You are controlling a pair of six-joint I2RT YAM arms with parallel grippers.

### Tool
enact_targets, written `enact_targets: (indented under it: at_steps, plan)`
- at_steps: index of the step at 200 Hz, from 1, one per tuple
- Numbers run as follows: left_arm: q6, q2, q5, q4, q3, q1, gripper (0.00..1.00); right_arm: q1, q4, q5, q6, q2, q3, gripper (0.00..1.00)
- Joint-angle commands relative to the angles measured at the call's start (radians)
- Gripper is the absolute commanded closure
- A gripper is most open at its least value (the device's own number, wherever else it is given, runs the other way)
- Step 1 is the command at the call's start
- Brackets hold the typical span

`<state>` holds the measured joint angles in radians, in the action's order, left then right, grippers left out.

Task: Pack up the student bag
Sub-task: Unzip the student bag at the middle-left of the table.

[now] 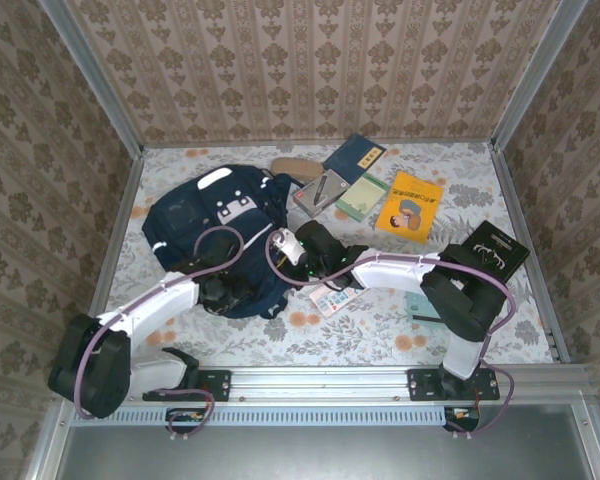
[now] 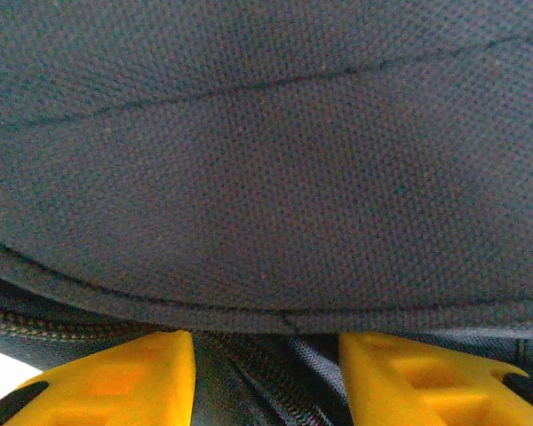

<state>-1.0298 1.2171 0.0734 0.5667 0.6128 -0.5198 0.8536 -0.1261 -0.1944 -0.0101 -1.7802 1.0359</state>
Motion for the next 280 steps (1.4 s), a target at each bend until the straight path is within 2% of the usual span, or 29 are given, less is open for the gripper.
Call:
enact_targets:
  at_steps: [1, 17, 35, 60, 80, 102, 122, 147, 175, 203, 208, 280]
  plan:
    - [-0.036, 0.037, 0.053, -0.268, 0.049, -0.029, 0.52, 0.116, 0.012, -0.133, 0.064, 0.027, -0.012, 1.0]
    - [-0.019, 0.027, 0.047, -0.229, 0.077, -0.031, 0.52, 0.134, 0.012, -0.096, 0.07, 0.029, -0.023, 1.0]
    - [0.036, -0.017, 0.012, -0.109, 0.131, -0.03, 0.52, 0.119, -0.011, -0.057, 0.069, 0.039, -0.057, 1.0]
    - [0.162, -0.056, -0.003, 0.023, 0.225, -0.004, 0.52, 0.075, -0.021, -0.064, 0.042, 0.054, -0.079, 1.0]
    - [0.265, -0.026, 0.017, 0.048, 0.297, 0.039, 0.52, 0.037, -0.055, -0.089, 0.016, 0.057, -0.1, 1.0]
    - [0.35, 0.067, 0.13, -0.016, 0.375, 0.101, 0.52, -0.001, -0.092, -0.122, -0.002, 0.058, -0.122, 1.0]
    - [0.43, 0.205, 0.222, -0.037, 0.49, 0.106, 0.52, -0.029, -0.102, -0.144, -0.003, 0.056, -0.125, 1.0]
    - [0.473, 0.375, 0.269, -0.009, 0.631, 0.106, 0.56, -0.048, -0.12, -0.165, -0.001, 0.051, -0.132, 1.0]
    - [0.481, 0.482, 0.309, -0.01, 0.708, 0.092, 0.55, -0.057, -0.132, -0.172, 0.006, 0.042, -0.132, 1.0]
    - [0.516, 0.572, 0.316, 0.041, 0.791, 0.07, 0.53, -0.056, -0.133, -0.174, 0.009, 0.032, -0.124, 1.0]
    - [0.525, 0.587, 0.314, 0.064, 0.812, 0.037, 0.53, -0.057, -0.132, -0.174, 0.008, 0.031, -0.123, 1.0]
    - [0.584, 0.733, 0.182, 0.247, 0.906, -0.033, 0.53, -0.058, -0.126, -0.169, -0.004, 0.028, -0.119, 1.0]
